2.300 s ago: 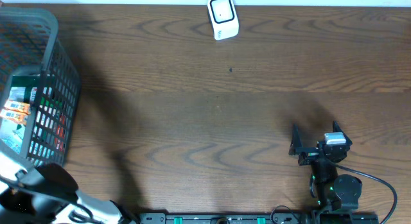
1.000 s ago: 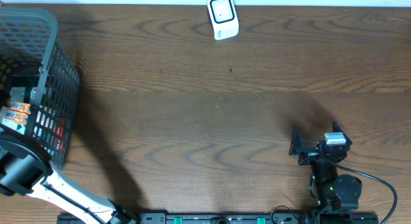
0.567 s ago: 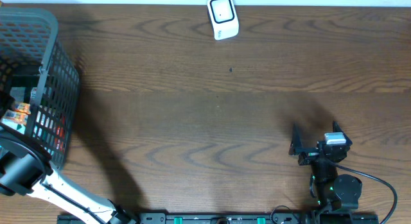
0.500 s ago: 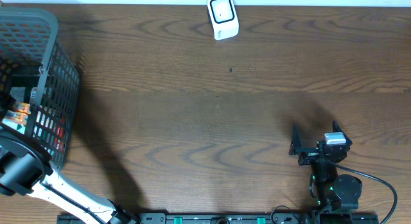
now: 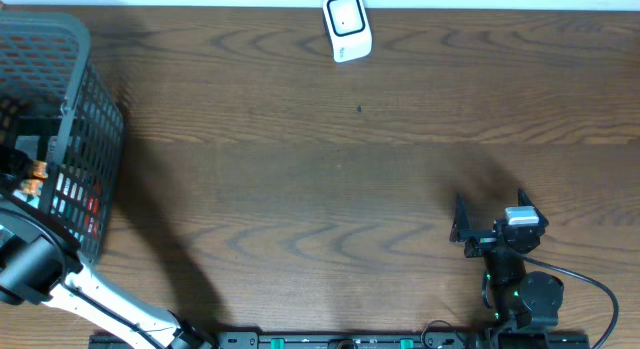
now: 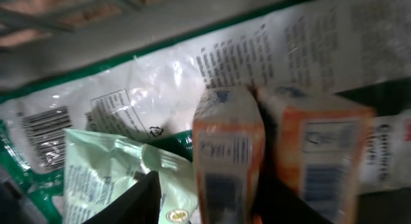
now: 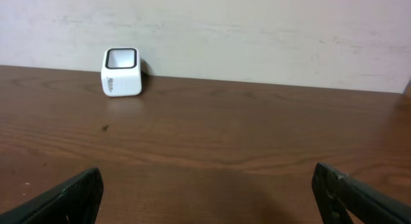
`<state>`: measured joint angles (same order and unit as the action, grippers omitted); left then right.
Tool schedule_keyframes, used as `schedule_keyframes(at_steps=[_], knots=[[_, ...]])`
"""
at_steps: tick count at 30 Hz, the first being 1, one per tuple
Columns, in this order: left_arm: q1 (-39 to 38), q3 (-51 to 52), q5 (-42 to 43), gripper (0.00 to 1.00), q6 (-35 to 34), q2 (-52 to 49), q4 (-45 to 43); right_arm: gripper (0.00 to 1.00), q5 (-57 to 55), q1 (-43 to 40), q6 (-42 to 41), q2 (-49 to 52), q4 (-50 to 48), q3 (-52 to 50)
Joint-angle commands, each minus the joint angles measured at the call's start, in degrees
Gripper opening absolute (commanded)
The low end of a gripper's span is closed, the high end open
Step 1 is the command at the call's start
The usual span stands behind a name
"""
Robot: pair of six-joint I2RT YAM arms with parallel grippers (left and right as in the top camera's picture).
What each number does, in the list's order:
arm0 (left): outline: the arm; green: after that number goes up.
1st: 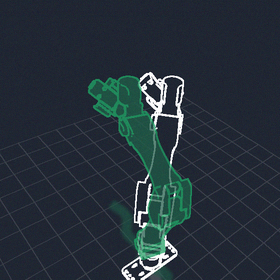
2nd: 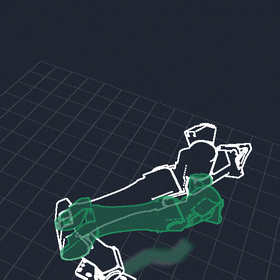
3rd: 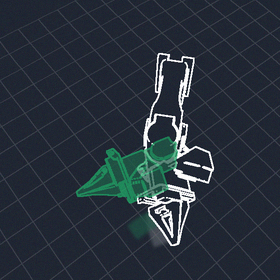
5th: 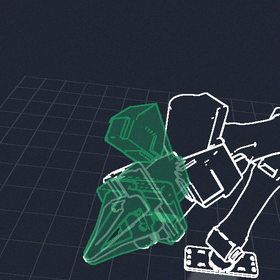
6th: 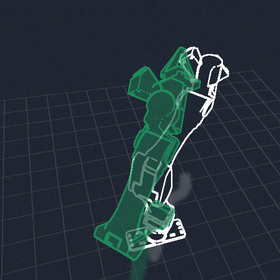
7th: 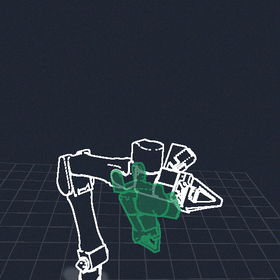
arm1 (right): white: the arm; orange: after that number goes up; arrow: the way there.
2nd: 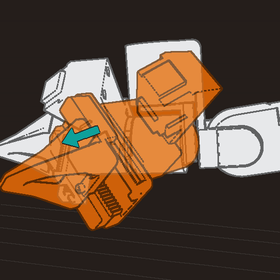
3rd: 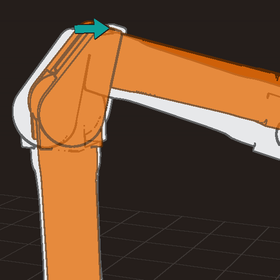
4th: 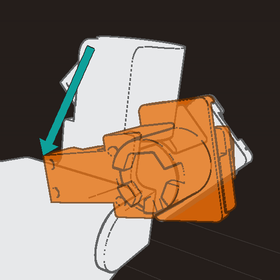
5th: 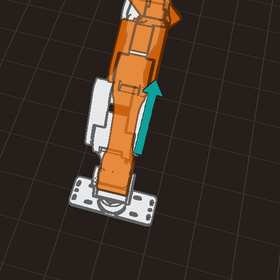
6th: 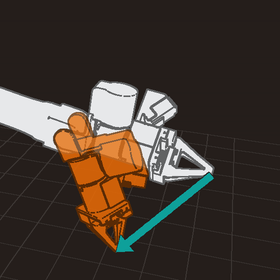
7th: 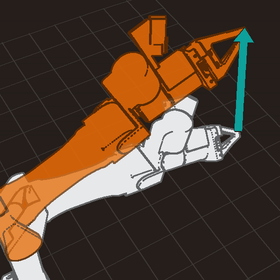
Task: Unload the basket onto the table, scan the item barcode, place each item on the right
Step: 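Grasp an orange tissue pack with the left gripper and lift it out, then carry the orange pack with the left gripper toward the white scanner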
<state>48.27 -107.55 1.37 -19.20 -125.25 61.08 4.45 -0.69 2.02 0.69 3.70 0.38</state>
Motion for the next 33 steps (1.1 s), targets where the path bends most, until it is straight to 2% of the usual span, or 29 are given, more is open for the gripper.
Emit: schedule_keyframes(at_steps=[1, 7, 14, 19, 24, 27, 30, 33], knots=[[0.04, 1.53, -0.46, 0.47, 0.74, -0.24, -0.59, 0.99, -0.09, -0.20, -0.70, -0.31, 0.22, -0.07], [0.04, 0.92, -0.48, 0.30, 0.76, -0.20, -0.57, 0.99, -0.09, -0.20, -0.70, -0.31, 0.22, -0.07], [0.04, -2.80, -0.52, 0.23, 0.76, 4.70, 0.68, 0.99, -0.09, -0.20, -0.70, -0.31, 0.22, -0.07], [0.04, -2.97, -0.52, 0.22, 0.70, 14.62, -1.07, 0.99, -0.09, -0.20, -0.70, -0.31, 0.22, -0.07], [-0.28, -2.97, -0.42, 0.22, -3.80, 25.75, -1.81, 0.99, -0.09, -0.20, -0.70, -0.31, 0.22, -0.07], [-2.01, -2.97, 2.10, 0.22, -3.80, 32.02, -1.42, 0.99, -0.09, -0.20, -0.70, -0.31, 0.22, -0.07], [-5.84, -2.95, 6.34, 0.22, -3.78, 37.79, -0.35, 0.99, -0.09, -0.20, -0.70, -0.31, 0.22, -0.07], [-13.55, -2.95, 7.67, 0.22, -3.52, 43.10, 2.14, 0.99, -0.09, -0.20, -0.70, -0.31, 0.22, -0.07]])
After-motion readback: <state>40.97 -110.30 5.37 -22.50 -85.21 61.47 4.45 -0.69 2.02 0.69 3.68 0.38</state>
